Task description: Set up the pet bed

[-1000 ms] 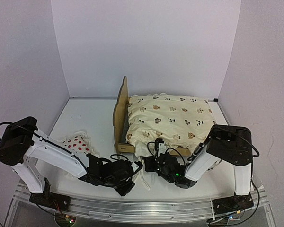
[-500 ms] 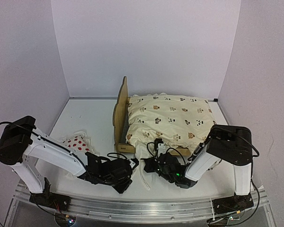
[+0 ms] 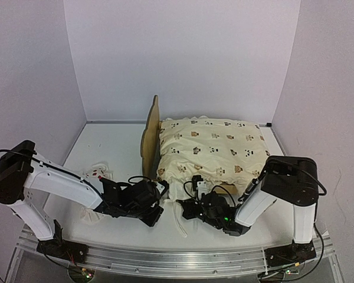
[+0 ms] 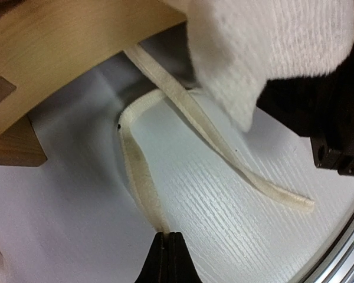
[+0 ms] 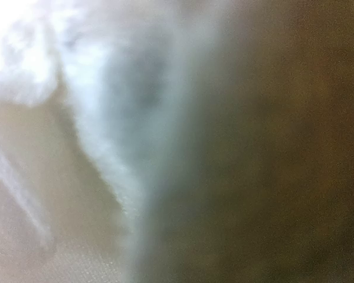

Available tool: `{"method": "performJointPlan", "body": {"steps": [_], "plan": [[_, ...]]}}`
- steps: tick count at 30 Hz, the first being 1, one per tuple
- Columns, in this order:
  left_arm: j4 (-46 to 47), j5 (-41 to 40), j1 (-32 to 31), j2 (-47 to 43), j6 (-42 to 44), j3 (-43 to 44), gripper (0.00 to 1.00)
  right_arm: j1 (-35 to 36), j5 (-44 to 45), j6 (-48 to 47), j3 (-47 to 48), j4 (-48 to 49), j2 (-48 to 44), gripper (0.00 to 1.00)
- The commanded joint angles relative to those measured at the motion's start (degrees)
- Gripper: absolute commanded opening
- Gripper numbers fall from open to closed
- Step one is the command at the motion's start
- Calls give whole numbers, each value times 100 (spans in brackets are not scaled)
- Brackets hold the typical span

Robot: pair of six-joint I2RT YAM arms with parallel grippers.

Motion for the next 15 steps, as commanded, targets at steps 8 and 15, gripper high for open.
{"method": "performJointPlan", "body": {"steps": [8, 15], "plan": [[352, 322, 131, 75, 284, 731, 0, -31, -449, -407, -123, 122, -418, 0], [375, 381, 135, 352, 361, 972, 0, -31, -479, -473, -234, 122, -569, 0]]}}
